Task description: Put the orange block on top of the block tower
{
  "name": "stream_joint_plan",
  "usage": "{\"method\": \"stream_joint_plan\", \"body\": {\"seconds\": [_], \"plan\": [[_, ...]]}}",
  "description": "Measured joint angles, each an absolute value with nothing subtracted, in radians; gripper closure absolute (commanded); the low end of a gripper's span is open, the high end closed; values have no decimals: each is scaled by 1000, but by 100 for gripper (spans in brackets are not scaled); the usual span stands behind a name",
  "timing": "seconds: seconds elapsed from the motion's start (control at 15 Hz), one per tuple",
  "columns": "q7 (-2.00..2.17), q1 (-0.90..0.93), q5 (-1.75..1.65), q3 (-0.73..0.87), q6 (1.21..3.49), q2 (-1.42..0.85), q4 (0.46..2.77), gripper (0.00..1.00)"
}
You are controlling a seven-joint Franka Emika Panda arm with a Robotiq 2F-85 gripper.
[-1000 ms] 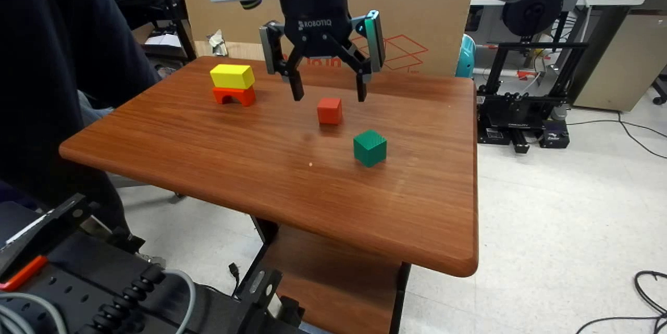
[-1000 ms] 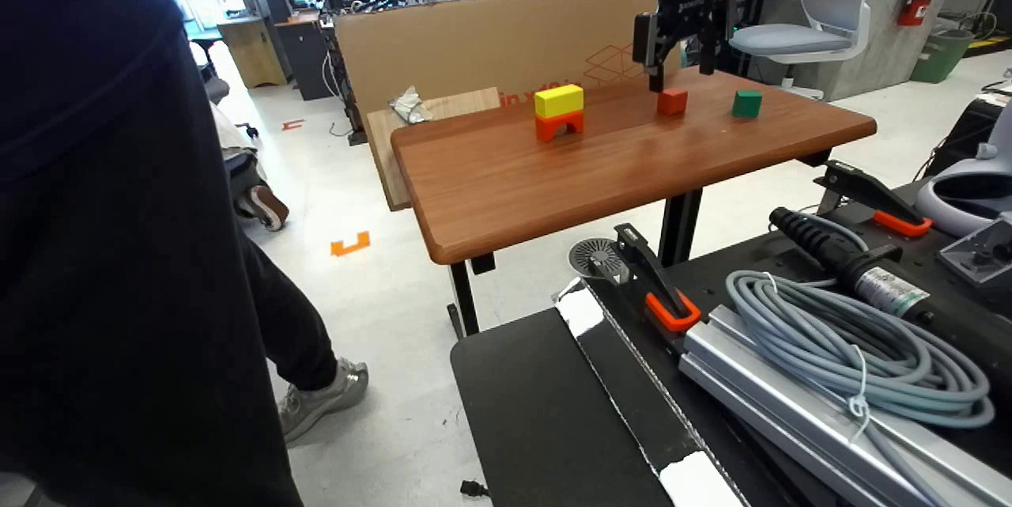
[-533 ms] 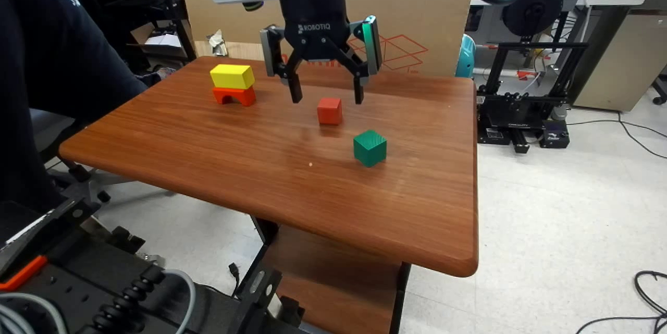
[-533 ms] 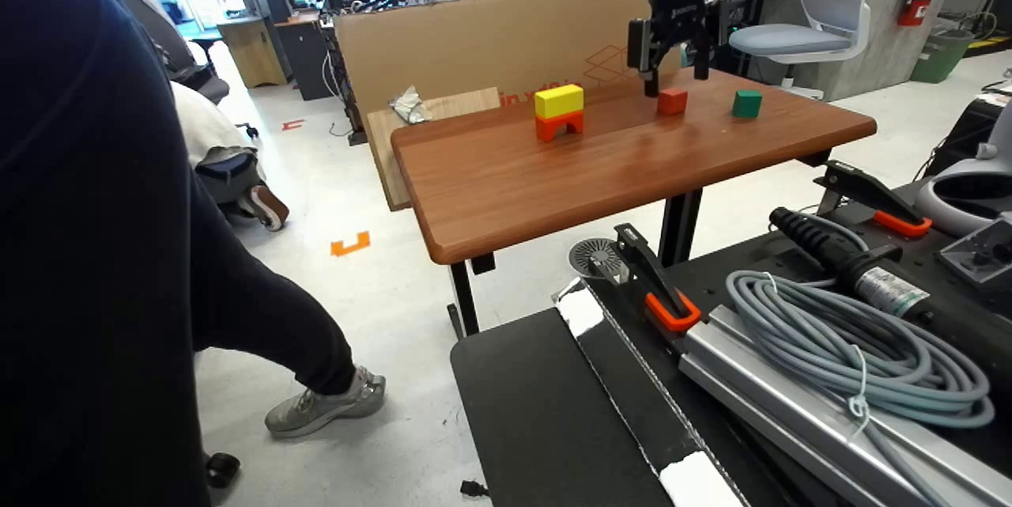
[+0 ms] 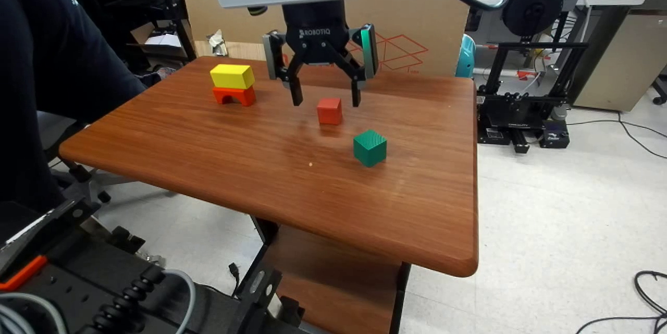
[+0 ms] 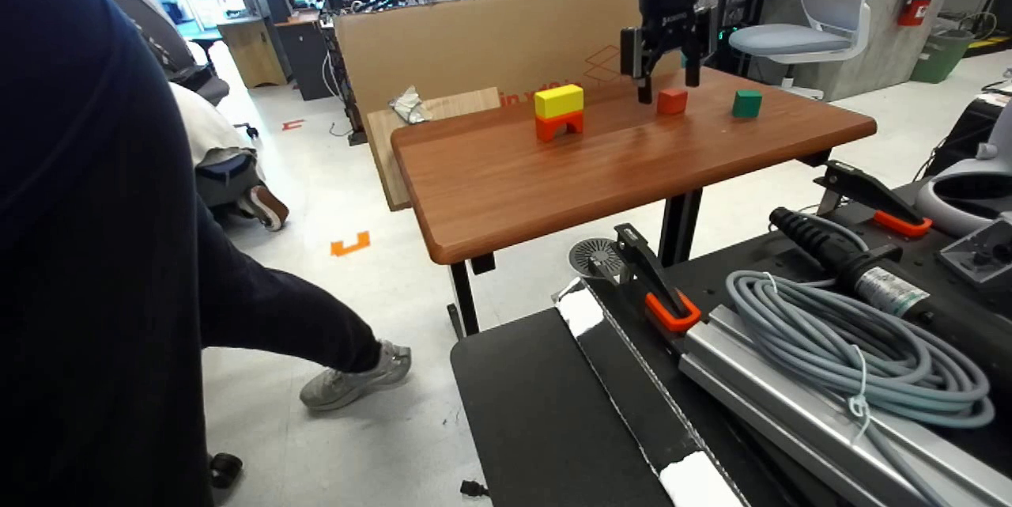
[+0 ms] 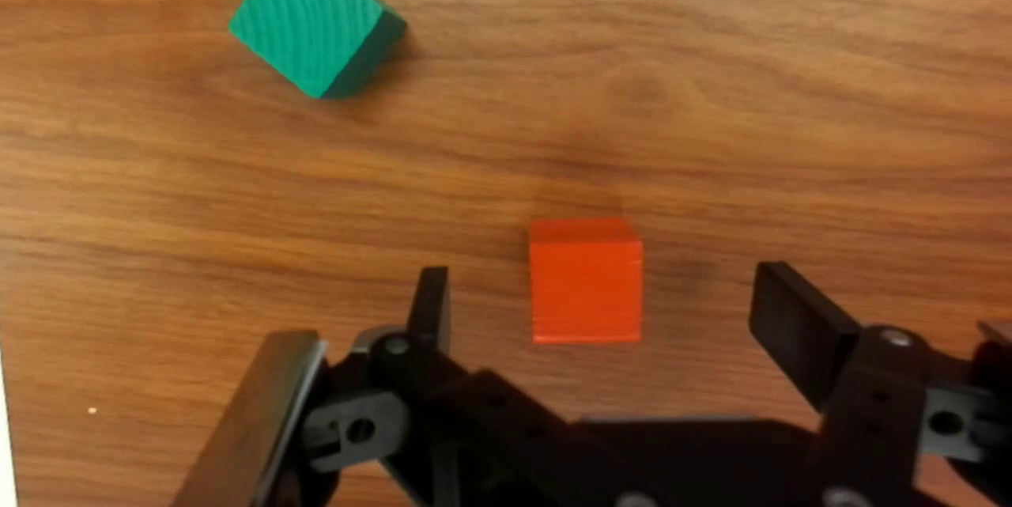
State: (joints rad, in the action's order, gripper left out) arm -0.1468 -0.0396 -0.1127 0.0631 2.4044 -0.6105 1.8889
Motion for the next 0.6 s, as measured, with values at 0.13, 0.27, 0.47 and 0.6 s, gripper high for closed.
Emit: {"method": "stream_joint_plan", "body": {"seconds": [0.13,0.27,0.47,0.6], "plan": [[-147,-40,-113,63,2387,-616,1878,44],[-147,-40,-113,63,2372,-618,1872,60],[-147,-42,-113,63,2347,-619,1862,84],[-147,-44,-113,63,2339,-619,1858,92]]}}
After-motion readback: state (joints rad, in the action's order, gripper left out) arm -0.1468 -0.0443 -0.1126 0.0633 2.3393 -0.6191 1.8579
